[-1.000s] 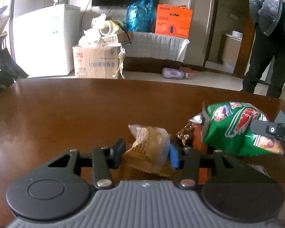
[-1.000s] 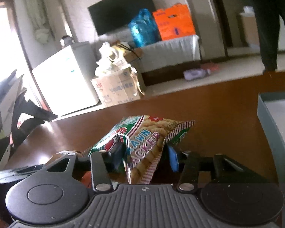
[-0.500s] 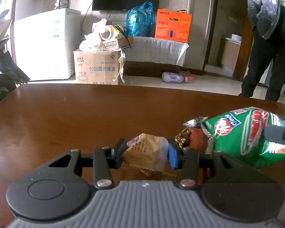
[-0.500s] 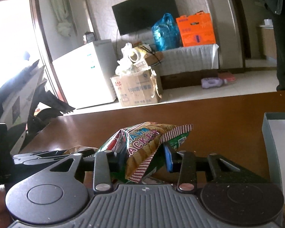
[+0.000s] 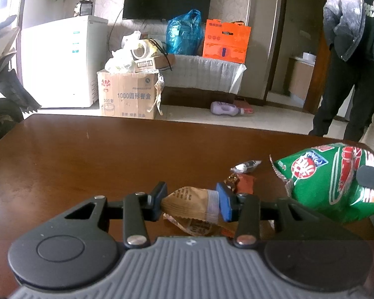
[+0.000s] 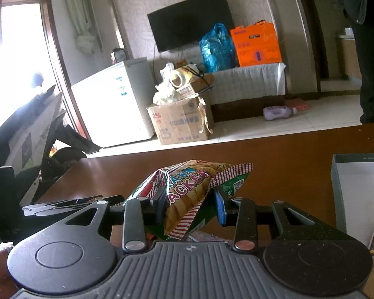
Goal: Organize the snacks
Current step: 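Lift the green bag and tan pastry packet off the table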
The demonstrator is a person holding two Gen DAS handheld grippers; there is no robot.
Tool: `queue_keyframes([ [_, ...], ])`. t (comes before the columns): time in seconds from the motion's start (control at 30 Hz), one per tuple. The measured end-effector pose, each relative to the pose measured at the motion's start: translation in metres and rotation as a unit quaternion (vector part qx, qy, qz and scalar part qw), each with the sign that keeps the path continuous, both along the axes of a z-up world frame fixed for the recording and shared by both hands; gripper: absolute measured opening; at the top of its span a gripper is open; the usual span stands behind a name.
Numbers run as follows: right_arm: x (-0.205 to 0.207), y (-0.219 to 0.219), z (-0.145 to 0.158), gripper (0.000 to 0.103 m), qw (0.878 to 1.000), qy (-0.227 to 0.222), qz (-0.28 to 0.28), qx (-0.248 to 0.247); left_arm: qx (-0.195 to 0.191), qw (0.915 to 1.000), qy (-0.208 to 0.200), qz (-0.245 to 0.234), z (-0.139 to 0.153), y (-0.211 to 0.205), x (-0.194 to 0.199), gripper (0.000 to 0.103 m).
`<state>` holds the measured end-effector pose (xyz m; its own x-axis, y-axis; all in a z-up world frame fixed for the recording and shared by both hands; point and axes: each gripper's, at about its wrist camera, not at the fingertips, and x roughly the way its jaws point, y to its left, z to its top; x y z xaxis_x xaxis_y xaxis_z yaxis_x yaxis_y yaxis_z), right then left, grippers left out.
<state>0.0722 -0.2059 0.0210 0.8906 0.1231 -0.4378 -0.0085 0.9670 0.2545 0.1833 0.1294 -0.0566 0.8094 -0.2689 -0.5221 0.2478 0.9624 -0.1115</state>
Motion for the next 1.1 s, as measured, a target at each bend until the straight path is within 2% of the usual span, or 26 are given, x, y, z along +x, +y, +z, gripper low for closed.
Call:
queue_keyframes([
  [0.27, -0.005, -0.006, 0.003, 0.04, 1.0, 0.005, -0.004, 0.007, 0.033, 0.9992, 0.023, -0.001, -0.011, -0.001, -0.007, 0.041],
  [0.4, -0.002, -0.004, 0.005, 0.04, 1.0, 0.006, -0.004, 0.008, 0.052, 0.9974, 0.05, 0.002, -0.025, -0.004, -0.004, 0.048],
  [0.5, -0.002, -0.002, 0.005, 0.04, 1.0, 0.008, -0.002, 0.007, 0.053, 0.9974, 0.049, -0.005, -0.028, -0.004, -0.002, 0.047],
  [0.6, 0.0, 0.001, 0.007, 0.04, 1.0, 0.01, 0.003, 0.006, 0.046, 0.9977, 0.047, -0.018, -0.027, -0.003, 0.002, 0.038],
  [0.67, 0.0, 0.002, 0.009, 0.04, 1.0, 0.01, 0.006, 0.003, 0.039, 0.9982, 0.044, -0.014, -0.024, 0.0, 0.0, 0.037],
  [0.87, -0.002, 0.0, 0.011, 0.04, 1.0, 0.009, 0.012, 0.004, 0.044, 0.9988, 0.017, -0.011, -0.01, -0.003, -0.001, 0.037],
  [1.1, -0.01, -0.004, 0.014, 0.04, 1.0, 0.0, 0.015, 0.006, 0.052, 0.9985, 0.004, -0.017, 0.002, -0.011, -0.007, 0.037],
])
